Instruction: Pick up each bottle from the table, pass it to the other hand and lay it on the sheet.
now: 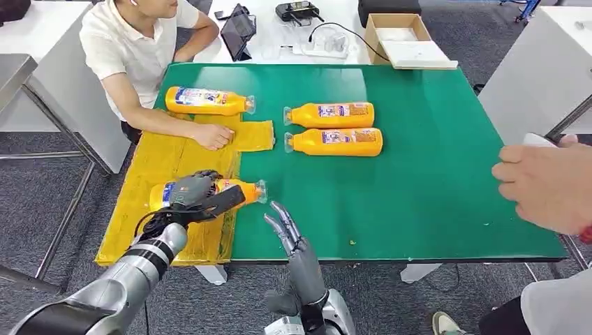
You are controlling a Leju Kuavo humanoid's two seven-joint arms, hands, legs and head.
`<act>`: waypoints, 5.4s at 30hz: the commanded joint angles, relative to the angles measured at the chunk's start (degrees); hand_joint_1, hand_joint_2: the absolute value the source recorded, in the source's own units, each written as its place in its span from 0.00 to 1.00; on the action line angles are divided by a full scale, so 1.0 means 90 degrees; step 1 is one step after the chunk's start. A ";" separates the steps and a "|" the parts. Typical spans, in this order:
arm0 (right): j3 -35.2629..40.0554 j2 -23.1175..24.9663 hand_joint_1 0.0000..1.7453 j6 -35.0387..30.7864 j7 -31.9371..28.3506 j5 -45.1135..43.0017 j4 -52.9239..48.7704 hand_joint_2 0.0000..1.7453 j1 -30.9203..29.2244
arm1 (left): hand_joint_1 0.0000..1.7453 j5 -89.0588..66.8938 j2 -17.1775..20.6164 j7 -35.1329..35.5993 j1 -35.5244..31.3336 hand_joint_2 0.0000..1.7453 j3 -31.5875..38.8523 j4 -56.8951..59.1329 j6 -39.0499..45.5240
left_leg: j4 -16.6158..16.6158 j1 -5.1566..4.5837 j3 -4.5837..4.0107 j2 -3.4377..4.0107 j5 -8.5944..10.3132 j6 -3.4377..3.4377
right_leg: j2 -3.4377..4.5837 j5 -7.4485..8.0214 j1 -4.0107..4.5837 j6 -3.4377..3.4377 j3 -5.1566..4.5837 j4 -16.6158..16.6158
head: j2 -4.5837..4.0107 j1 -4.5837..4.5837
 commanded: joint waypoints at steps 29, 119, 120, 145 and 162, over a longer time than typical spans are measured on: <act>0.0534 -0.0247 0.00 -0.0264 -0.0202 -0.0234 0.0493 0.00 -0.0304 | 0.00 0.2096 -0.0261 -0.2159 0.0685 1.00 0.0669 -0.0551 -0.0366 | -0.0004 0.0005 0.0013 -0.0009 0.0007 -0.0008 | -0.0013 0.0000 0.0008 -0.0013 0.0015 -0.0006 | -0.0002 0.0002; -0.2969 -0.1372 0.00 0.0837 0.2862 0.4000 0.4979 1.00 -0.2681 | 0.00 0.8702 -0.0243 -0.2564 0.4026 1.00 -0.0585 -0.6956 -0.2432 | -0.0003 -0.0003 -0.0024 0.0000 0.0004 -0.0010 | -0.0007 0.0006 0.0001 -0.0007 -0.0028 -0.0010 | -0.0002 0.0000; -0.2942 -0.1376 0.00 0.0818 0.2919 0.4043 0.4971 1.00 -0.2693 | 0.00 0.8704 -0.0237 -0.2560 0.4038 1.00 -0.0582 -0.6970 -0.2434 | -0.0004 -0.0001 -0.0022 -0.0002 0.0005 -0.0009 | -0.0010 0.0006 0.0004 -0.0006 -0.0025 -0.0012 | 0.0000 0.0000; -0.2663 -0.1487 0.88 0.3295 0.3588 0.3977 0.5876 1.00 -0.3222 | 0.00 0.9023 -0.0244 -0.2149 0.3614 1.00 -0.0687 -0.6455 -0.2697 | -0.0004 -0.0001 0.0033 -0.0001 0.0010 -0.0006 | -0.0015 0.0008 0.0005 -0.0004 0.0029 -0.0019 | 0.0000 0.0000; -0.2649 -0.1536 0.95 0.3491 0.3619 0.3951 0.5928 1.00 -0.3177 | 0.00 0.8946 -0.0246 -0.2150 0.3534 1.00 -0.0716 -0.6312 -0.2655 | -0.0011 0.0004 0.0067 -0.0010 0.0014 -0.0011 | -0.0027 0.0011 0.0012 -0.0009 0.0065 -0.0030 | 0.0000 0.0000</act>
